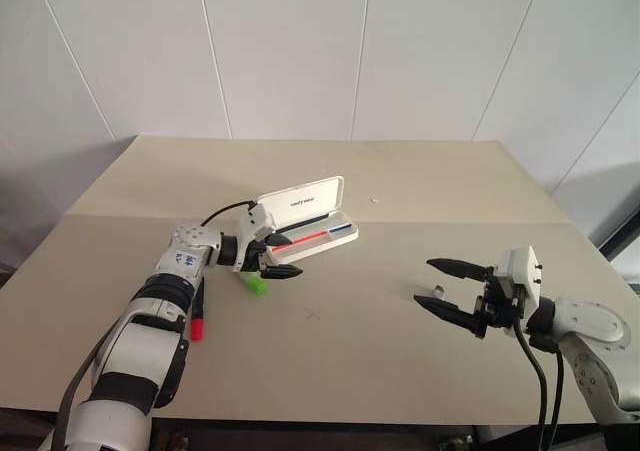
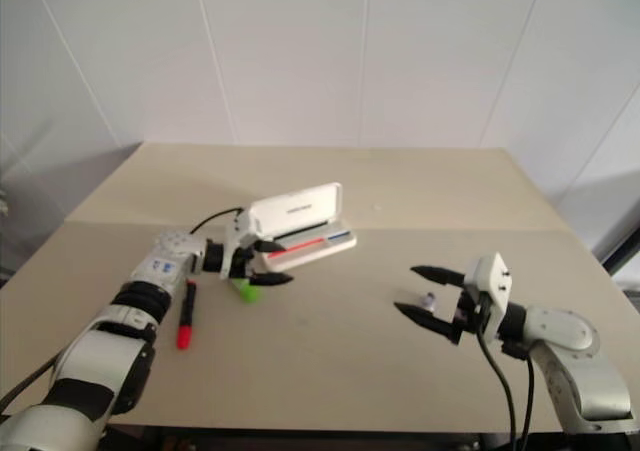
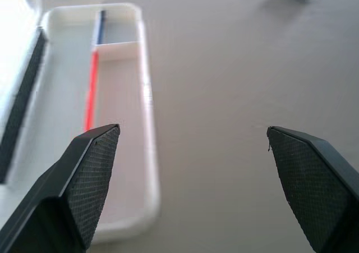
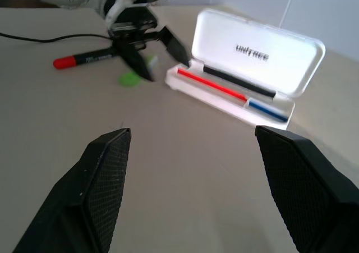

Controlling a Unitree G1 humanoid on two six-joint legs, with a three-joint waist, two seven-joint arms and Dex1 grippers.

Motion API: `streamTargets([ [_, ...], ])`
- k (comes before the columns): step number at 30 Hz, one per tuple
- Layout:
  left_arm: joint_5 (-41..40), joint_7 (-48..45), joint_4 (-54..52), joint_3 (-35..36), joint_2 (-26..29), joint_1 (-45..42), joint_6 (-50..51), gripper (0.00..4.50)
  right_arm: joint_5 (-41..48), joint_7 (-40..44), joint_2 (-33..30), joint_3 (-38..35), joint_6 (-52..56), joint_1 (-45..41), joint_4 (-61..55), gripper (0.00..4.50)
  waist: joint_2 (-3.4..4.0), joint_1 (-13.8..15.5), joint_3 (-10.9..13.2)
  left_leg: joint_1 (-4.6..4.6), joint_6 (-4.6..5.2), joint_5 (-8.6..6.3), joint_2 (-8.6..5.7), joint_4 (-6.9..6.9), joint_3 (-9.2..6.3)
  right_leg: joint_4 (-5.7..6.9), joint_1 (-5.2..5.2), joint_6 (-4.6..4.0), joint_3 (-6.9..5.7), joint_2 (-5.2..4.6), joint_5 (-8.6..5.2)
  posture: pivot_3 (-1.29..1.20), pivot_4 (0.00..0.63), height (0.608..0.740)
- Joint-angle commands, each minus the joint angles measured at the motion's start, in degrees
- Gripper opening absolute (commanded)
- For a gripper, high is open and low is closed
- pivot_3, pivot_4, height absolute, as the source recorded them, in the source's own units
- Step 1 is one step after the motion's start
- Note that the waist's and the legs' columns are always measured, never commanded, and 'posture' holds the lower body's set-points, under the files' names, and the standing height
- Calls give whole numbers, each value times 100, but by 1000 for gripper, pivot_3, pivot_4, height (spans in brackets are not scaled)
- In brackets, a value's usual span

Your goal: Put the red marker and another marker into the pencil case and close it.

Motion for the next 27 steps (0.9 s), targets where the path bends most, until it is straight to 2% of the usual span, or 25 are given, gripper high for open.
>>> streamTargets([
  [1,147,3,275,71,-125,-239,-225,4483,25,-167,39,-185,-136,71,-327,4500,0,-17,0,1,0,0,0,0,1,1,0,0,1,0,0,0,150,740],
  [13,728,886,984,103,-509,-552,-376,4483,98,-411,-27,-368,-88,412,-640,4500,-4,4,2,1,0,0,-2,4,0,2,3,4,1,1,2,0,150,740],
  [27,1411,1756,1246,-78,-582,-543,-74,4483,58,-405,-32,-326,-66,266,-561,4500,-5,-28,2,21,-3,7,0,11,3,5,20,7,2,4,5,0,150,740],
])
